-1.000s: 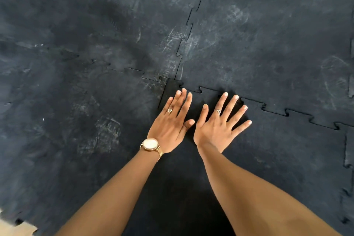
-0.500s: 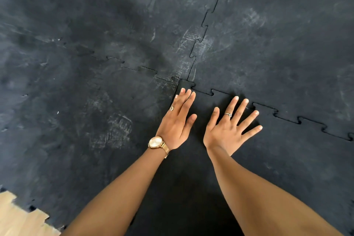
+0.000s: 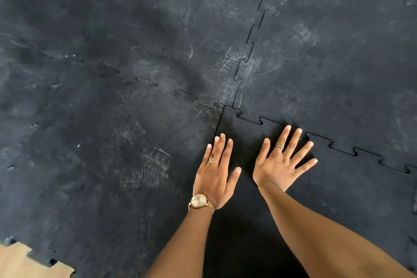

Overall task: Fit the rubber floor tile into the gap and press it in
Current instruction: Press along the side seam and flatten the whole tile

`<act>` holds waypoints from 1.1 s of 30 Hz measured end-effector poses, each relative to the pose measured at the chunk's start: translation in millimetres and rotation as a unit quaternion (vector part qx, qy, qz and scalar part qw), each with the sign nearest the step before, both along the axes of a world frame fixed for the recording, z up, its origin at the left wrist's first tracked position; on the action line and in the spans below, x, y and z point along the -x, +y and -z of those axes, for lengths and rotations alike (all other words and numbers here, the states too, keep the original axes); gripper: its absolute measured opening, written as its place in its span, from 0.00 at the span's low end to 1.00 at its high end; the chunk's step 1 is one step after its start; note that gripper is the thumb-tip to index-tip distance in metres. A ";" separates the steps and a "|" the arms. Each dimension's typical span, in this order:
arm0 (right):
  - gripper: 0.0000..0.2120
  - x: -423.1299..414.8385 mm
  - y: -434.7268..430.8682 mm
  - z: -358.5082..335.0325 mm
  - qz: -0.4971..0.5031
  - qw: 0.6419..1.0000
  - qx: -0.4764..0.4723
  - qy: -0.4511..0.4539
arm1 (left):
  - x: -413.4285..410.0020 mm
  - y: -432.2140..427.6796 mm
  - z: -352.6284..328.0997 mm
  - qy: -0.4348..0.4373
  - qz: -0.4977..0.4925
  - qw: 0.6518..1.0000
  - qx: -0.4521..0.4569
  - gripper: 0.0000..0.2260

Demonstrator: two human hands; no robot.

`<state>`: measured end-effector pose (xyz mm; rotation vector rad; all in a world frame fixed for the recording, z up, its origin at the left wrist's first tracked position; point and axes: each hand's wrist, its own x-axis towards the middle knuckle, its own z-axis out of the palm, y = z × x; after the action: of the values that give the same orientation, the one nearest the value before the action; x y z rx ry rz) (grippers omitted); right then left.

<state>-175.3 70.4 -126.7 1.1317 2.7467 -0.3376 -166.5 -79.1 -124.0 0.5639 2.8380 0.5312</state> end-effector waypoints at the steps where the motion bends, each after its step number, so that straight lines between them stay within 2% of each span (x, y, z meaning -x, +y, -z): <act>1: 0.30 0.0 -1.3 -2.7 -0.006 1.000 0.001 -0.005 | 0.9 2.1 -1.5 0.007 -0.014 1.000 0.025 0.30; 5: 0.30 2.1 0.4 -10.0 -0.026 0.999 -0.004 -0.022 | 2.3 7.3 -3.6 0.009 -0.028 0.995 0.090 0.34; 6: 0.29 4.2 2.3 -12.0 -0.060 0.998 -0.019 -0.022 | 1.7 6.3 -2.3 0.010 -0.025 0.995 0.092 0.34; 8: 0.30 13.2 6.8 -16.4 -0.204 0.977 -0.067 -0.008 | 1.9 5.5 -0.9 0.019 -0.024 0.995 0.091 0.33; 10: 0.35 32.0 12.6 -19.1 -0.364 0.929 -0.068 0.006 | 2.3 6.6 -2.5 0.033 -0.024 0.995 0.090 0.32; 12: 0.36 51.5 13.6 -25.3 -0.423 0.905 -0.029 -0.011 | 1.7 7.7 -4.1 0.042 -0.022 0.995 0.089 0.31; 19: 0.38 68.6 22.6 -45.2 -0.454 0.885 -0.013 -0.104 | -0.3 7.4 -5.0 0.048 -0.030 0.996 0.072 0.31; 22: 0.32 77.4 23.0 -63.0 -0.463 0.870 0.018 -0.166 | -0.9 4.9 -0.6 0.056 -0.021 0.995 0.074 0.31; 23: 0.29 75.3 21.2 -66.7 -0.453 0.875 0.036 -0.167 | -0.7 4.9 0.9 0.063 -0.023 0.995 0.070 0.31; 26: 0.27 43.3 11.7 -65.6 -0.365 0.918 0.106 -0.111 | 0.0 2.8 4.5 0.078 -0.027 0.995 0.057 0.30; 29: 0.32 -21.0 3.6 -53.1 -0.289 0.944 0.120 -0.102 | -1.4 1.8 1.7 0.073 -0.016 0.996 0.043 0.28; 31: 0.36 -64.5 -5.8 -48.8 -0.286 0.943 0.110 -0.128 | -4.6 -4.7 -5.4 0.050 0.011 0.999 0.019 0.28; 33: 0.44 -99.5 -15.7 -46.5 -0.287 0.940 0.115 -0.145 | -20.7 -20.1 -6.3 0.052 0.070 0.995 0.047 0.29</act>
<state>-75.9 54.7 -80.2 0.2671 2.5357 -0.3606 -145.8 -99.2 -117.7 0.7871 2.8735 0.3497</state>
